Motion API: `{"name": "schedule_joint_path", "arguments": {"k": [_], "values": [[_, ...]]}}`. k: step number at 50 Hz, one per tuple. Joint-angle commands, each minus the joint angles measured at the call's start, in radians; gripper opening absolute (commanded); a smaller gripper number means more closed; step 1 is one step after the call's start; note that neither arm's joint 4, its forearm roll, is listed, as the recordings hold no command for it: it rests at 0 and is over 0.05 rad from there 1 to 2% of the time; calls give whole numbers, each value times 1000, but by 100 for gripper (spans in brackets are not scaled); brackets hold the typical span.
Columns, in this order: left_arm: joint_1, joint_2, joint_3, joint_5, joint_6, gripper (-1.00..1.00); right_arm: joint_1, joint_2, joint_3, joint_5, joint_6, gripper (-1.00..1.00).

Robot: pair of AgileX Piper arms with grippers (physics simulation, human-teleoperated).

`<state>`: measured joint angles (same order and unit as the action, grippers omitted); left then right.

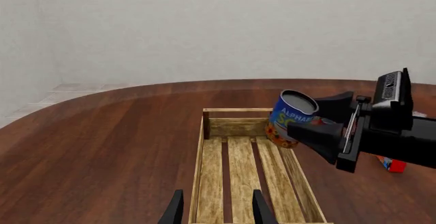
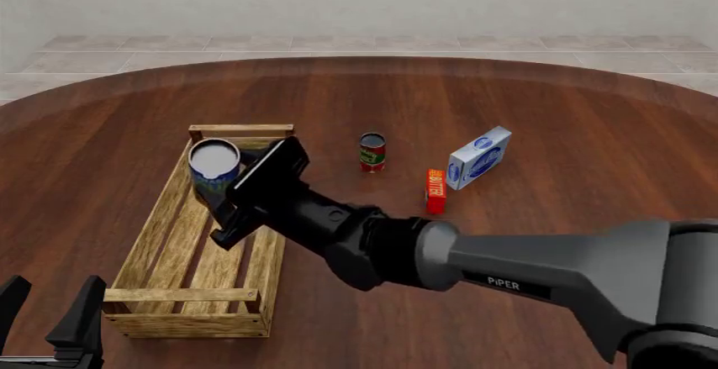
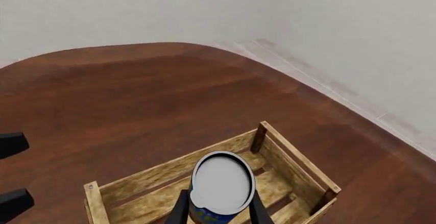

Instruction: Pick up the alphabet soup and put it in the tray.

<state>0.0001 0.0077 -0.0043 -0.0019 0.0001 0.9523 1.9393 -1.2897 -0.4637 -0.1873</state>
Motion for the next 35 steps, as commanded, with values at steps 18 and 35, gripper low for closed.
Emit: {"name": "schedule_joint_path", "arguments": {"k": [18,35], "values": [[0,0,0,0,0,100,21,86,-73,-26,21,-100],[0,0,0,0,0,100,34,203,-115,-40,-4,-100]]}}
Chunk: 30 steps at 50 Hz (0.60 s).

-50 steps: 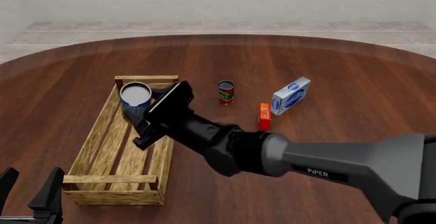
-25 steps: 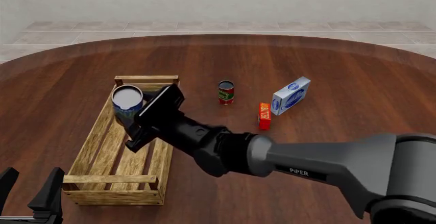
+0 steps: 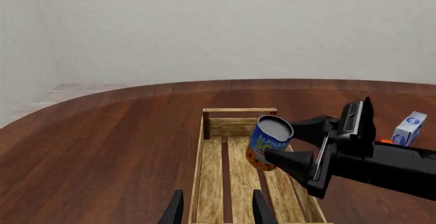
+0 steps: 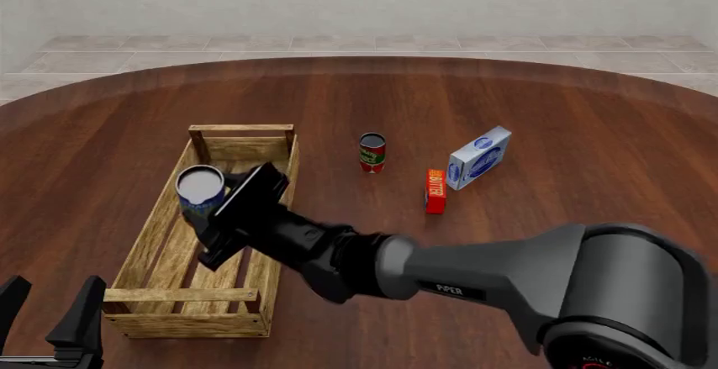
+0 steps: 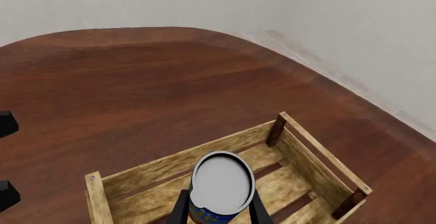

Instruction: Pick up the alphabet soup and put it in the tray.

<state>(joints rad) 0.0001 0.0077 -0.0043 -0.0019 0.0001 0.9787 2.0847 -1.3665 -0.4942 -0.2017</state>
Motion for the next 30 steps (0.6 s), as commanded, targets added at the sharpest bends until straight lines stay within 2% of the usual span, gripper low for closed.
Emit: {"name": "schedule_joint_path", "arguments": {"k": [1,30], "values": [[0,0,0,0,0,100,4,66,-42,-12,13,-100],[0,0,0,0,0,100,-10,120,-96,1,34,-100]]}}
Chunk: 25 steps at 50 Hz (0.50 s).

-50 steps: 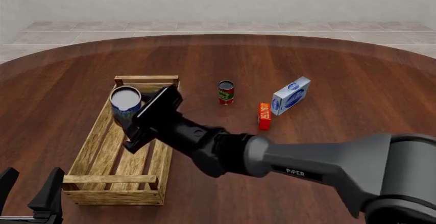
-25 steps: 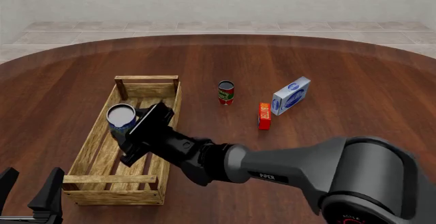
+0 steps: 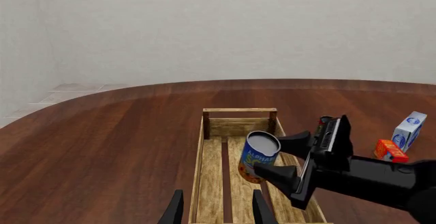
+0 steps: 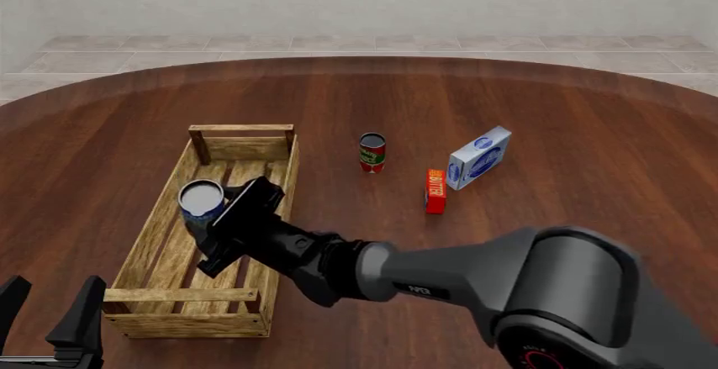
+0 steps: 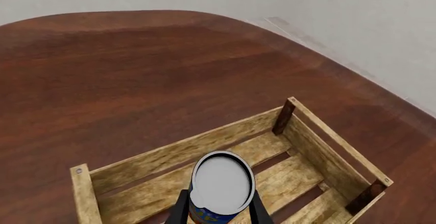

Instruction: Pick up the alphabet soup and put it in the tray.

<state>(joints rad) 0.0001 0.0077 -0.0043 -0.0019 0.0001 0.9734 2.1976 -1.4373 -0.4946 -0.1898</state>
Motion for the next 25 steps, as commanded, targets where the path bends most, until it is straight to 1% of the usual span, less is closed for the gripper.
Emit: {"name": "schedule_joint_path", "arguments": {"k": [1,25], "values": [[0,0,0,0,0,100,-5,7,-25,2,22,-100],[0,0,0,0,0,100,-12,60,-75,25,14,-100]]}}
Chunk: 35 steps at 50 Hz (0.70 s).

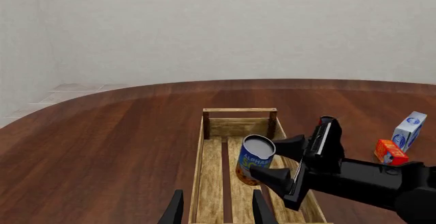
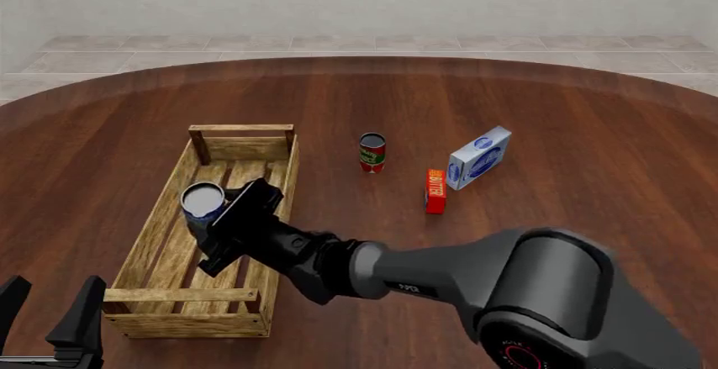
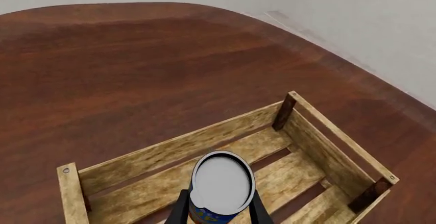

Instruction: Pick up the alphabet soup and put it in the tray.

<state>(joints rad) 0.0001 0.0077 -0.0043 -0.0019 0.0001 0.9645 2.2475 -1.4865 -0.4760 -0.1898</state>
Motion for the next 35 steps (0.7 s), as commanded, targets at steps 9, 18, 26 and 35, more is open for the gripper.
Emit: {"name": "schedule_joint_path", "arguments": {"k": [9,18,26,35], "values": [[0,0,0,0,0,100,-8,37,-47,17,4,-100],[0,0,0,0,0,100,-13,63,-80,45,-20,-100],[0,0,0,0,0,100,-10,73,-94,54,-25,-100],[0,0,0,0,0,100,-14,88,-108,55,-19,-100]]}}
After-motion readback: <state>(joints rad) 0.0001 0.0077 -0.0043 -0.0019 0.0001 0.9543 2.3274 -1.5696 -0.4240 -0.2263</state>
